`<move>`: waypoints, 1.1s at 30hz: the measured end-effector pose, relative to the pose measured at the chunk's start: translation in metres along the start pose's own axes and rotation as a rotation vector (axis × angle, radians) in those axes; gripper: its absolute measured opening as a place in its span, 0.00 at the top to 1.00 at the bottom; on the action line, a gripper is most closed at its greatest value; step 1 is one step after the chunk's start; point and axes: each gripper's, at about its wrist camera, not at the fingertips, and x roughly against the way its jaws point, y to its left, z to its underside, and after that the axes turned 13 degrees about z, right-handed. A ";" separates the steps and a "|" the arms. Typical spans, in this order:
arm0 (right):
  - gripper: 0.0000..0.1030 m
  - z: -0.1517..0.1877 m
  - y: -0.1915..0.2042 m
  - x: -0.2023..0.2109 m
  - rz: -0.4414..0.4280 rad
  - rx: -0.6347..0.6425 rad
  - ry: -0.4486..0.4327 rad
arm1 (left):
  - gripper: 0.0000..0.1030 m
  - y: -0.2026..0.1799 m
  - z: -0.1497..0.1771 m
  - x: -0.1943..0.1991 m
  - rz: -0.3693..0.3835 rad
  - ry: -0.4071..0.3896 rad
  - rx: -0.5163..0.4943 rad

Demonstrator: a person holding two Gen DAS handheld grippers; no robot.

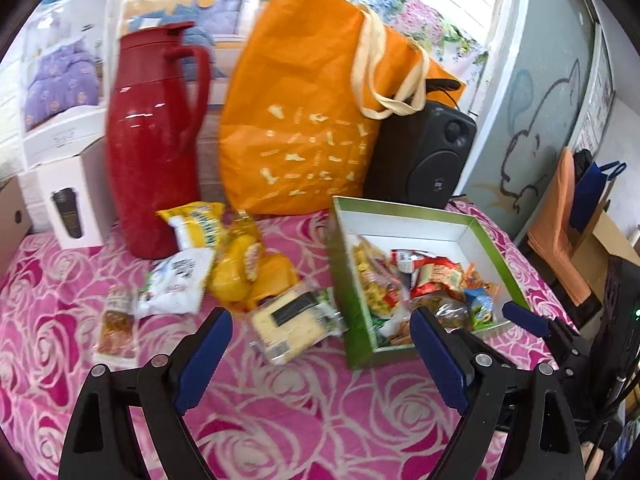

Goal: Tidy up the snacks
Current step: 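Move both open tools back toward the clear bean bag and white snack bag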

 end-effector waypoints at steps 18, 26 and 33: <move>0.01 0.003 0.131 -0.020 -0.243 0.237 0.060 | 0.11 0.139 0.053 0.071 -0.166 -0.033 0.213; 0.07 -0.013 0.171 -0.064 -0.341 0.201 0.185 | 0.12 0.163 0.048 0.057 -0.158 0.012 0.196; 0.34 -0.019 0.192 -0.108 -0.404 0.120 0.290 | 0.26 0.189 0.040 0.034 -0.133 0.069 0.196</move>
